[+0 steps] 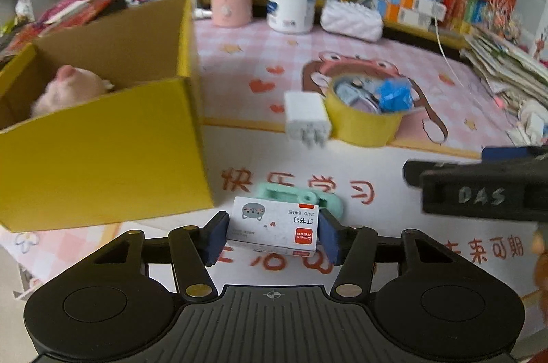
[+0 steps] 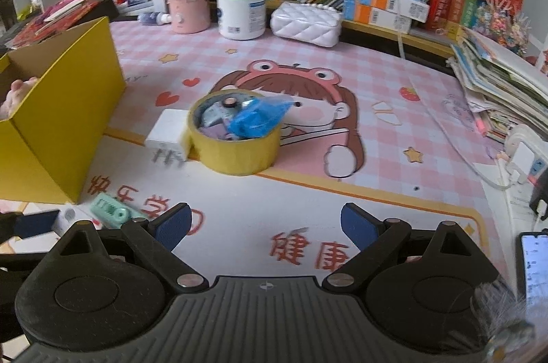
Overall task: Organize objects
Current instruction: 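Close the left tool on the white red-labelled staple box and lift it, then grasp the mint-green stapler with the right tool and lift it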
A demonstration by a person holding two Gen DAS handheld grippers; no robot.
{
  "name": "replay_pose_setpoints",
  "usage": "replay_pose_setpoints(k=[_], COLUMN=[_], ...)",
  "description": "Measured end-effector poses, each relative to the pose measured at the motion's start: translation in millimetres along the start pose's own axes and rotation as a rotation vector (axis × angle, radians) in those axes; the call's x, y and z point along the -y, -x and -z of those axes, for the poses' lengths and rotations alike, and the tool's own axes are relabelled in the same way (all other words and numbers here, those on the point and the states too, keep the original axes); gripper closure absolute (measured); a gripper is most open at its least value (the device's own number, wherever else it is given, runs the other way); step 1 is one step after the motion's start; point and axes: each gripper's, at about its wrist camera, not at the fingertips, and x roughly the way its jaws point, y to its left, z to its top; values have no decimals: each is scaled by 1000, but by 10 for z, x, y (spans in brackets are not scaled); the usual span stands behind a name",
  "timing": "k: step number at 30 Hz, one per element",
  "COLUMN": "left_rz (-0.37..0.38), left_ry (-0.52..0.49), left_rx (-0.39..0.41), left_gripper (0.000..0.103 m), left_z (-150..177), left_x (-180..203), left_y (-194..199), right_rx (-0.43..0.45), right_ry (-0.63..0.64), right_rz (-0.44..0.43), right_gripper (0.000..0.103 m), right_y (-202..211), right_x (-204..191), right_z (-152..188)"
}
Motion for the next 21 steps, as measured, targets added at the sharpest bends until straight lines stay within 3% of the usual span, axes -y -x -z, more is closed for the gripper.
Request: replay_pose_setpoints(k=[8,15,21], left_rz=[-81,-144,-171], left_ry=[151,220,257], left_rx=[48,103,108], left_gripper=[49,49,49], left_z=[53,127,215], left_x=[-425,-663,-775], left_y=[312,588,681], right_rx=[-29,-20,-26], right_ry=[59,172,257], right_rz=[-97,-207,-229], right_gripper=[12,27,36], right_y=[-81,-122,-259], right_x=[-337,-674,-811], right_z=[-13,9,33])
